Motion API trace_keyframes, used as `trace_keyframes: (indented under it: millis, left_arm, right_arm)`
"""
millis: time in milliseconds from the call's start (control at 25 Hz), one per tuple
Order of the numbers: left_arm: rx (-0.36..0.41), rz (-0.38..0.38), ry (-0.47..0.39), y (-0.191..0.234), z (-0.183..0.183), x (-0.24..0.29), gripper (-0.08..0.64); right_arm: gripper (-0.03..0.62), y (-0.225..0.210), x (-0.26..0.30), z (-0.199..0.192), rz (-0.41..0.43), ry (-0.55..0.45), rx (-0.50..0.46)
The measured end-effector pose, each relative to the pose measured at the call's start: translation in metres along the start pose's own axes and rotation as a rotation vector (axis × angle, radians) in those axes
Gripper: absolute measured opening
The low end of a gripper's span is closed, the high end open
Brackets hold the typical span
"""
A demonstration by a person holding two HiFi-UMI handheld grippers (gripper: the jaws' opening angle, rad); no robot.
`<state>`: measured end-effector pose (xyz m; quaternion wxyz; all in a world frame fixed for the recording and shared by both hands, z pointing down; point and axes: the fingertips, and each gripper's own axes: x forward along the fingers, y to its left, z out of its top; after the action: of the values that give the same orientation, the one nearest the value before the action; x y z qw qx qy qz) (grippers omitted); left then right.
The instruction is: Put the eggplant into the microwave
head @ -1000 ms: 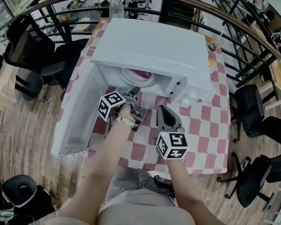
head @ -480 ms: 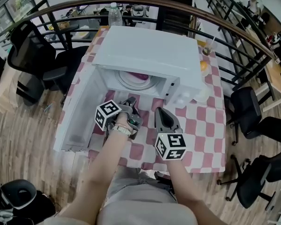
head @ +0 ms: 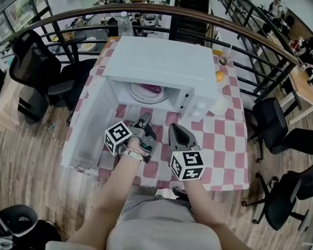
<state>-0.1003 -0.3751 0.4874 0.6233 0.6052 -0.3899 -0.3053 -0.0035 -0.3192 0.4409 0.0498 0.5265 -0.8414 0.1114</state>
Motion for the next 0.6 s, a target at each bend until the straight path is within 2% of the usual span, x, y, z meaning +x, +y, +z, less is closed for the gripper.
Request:
trace_keyframes:
  millis: [280, 600]
  left_arm:
    - [0.243, -0.067, 0.000, -0.024, -0.010, -0.011, 0.003]
    - [0.430, -0.107, -0.002, -0.040, -0.017, -0.022, 0.003]
  right_arm:
    - [0.023, 0.001, -0.006, 0.002, 0.016, 0.006, -0.034]
    - [0.023, 0.003, -0.006, 0.004, 0.032, 0.009, -0.018]
